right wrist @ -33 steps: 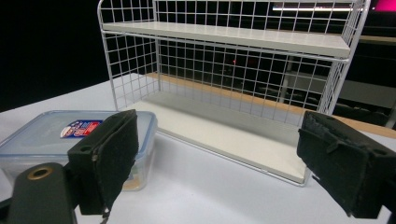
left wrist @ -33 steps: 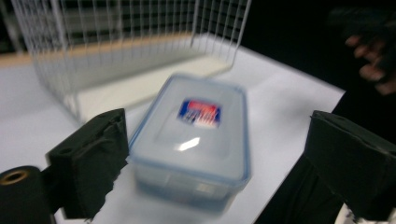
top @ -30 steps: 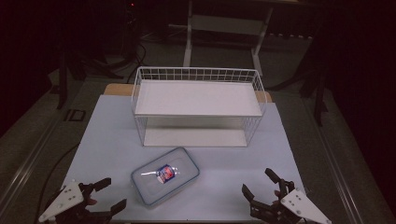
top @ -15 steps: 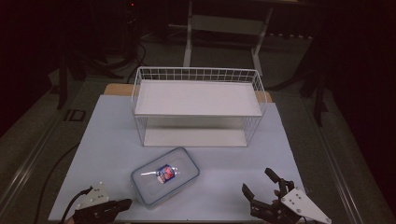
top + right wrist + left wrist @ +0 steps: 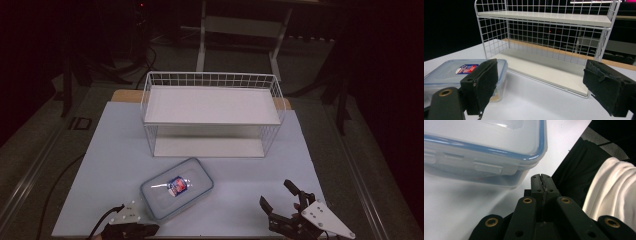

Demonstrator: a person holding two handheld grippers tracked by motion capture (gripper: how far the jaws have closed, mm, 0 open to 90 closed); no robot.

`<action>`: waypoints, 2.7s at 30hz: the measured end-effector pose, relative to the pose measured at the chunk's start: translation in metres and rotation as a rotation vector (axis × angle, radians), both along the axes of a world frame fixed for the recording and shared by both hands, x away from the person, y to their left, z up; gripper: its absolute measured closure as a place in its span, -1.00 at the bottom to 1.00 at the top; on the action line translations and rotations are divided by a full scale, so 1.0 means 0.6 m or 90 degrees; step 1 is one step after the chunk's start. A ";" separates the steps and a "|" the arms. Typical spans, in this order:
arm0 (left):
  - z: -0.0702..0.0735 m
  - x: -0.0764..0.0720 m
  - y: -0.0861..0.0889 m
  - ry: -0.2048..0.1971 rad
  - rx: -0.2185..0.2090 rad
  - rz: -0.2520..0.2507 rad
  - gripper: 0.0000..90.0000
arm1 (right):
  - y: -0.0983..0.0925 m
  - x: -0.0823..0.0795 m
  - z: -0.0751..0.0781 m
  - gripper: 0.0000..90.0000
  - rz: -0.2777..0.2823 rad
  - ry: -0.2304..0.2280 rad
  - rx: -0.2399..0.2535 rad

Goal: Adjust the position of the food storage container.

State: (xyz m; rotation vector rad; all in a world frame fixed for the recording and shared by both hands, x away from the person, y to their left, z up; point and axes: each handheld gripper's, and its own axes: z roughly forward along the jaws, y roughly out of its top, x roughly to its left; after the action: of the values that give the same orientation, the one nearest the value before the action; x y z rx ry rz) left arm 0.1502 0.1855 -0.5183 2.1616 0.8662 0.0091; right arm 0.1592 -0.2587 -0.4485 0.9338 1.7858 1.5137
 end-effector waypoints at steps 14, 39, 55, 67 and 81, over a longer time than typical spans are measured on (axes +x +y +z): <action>-0.013 0.014 -0.026 -0.005 0.013 0.008 0.97 | -0.003 0.000 0.000 -0.72 -0.001 -0.002 0.001; -0.009 0.063 0.011 -0.017 0.027 0.098 0.97 | -0.001 -0.001 0.000 -0.72 0.002 -0.002 0.000; -0.009 0.110 0.041 -0.023 0.042 0.130 0.97 | -0.001 -0.001 0.000 -0.72 0.004 -0.001 0.000; 0.018 0.171 0.090 -0.059 0.047 0.198 0.97 | 0.001 -0.003 0.000 -0.72 0.004 -0.003 -0.002; 0.020 0.203 0.045 -0.069 0.044 0.181 0.97 | 0.001 -0.001 -0.001 -0.72 0.006 0.001 -0.001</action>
State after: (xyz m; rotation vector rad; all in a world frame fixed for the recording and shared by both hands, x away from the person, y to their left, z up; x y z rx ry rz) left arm 0.2722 0.2126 -0.5062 2.0633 1.1154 0.2998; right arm 0.1584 -0.2579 -0.4493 0.9268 1.7953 1.5178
